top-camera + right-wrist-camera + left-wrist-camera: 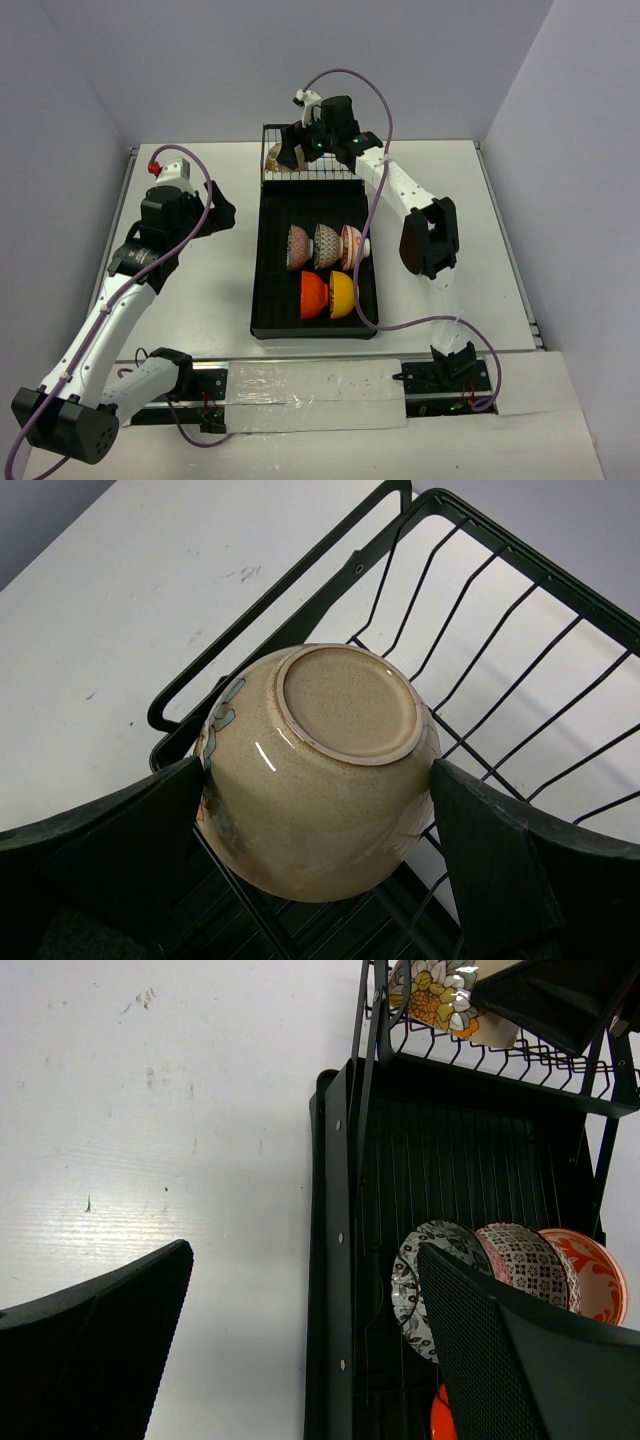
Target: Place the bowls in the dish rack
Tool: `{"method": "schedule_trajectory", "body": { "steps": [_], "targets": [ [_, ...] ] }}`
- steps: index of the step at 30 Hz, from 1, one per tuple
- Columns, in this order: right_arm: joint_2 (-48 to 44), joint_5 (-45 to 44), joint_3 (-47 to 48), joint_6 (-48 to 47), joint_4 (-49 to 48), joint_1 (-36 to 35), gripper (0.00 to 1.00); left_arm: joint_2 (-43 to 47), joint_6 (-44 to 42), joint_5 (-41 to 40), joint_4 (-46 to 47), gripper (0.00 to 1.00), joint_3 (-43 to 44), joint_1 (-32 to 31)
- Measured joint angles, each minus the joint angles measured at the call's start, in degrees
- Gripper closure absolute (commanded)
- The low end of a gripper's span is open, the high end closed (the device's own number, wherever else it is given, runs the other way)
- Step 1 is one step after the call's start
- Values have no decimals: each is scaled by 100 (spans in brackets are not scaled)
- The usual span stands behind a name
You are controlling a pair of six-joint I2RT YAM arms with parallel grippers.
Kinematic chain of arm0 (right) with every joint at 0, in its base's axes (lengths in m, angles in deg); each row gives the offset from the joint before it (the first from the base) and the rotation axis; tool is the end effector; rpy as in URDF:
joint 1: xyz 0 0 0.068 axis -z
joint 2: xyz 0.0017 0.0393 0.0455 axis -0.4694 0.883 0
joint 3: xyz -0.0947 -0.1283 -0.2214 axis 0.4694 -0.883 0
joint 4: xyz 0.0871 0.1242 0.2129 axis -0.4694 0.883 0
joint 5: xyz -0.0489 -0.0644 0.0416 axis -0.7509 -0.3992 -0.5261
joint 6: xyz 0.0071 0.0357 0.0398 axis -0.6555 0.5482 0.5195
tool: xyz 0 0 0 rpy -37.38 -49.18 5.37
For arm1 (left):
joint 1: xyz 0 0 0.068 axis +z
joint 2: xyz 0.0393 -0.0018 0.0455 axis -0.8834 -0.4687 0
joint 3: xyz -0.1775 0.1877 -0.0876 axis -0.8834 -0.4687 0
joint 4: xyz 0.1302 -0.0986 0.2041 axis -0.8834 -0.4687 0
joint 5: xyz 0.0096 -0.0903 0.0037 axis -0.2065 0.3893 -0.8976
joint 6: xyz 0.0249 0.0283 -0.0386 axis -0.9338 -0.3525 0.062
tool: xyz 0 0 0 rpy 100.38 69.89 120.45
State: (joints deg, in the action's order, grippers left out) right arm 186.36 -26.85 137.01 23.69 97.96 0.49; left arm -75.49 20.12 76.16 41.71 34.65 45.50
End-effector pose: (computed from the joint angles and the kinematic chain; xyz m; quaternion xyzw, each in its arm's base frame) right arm 0.4655 0.2596 0.3079 -0.3147 0.7718 0.3024 0.4624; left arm 0.2093 -0.0585 0.3434 -0.0980 0.8384 -0.1554 0.5132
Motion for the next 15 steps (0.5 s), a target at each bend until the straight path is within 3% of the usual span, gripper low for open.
{"method": "schedule_trajectory", "body": {
  "steps": [15],
  "targets": [
    [57,-131,188,103,234,-26,0,0,4,90,0,1,0,37]
  ]
}}
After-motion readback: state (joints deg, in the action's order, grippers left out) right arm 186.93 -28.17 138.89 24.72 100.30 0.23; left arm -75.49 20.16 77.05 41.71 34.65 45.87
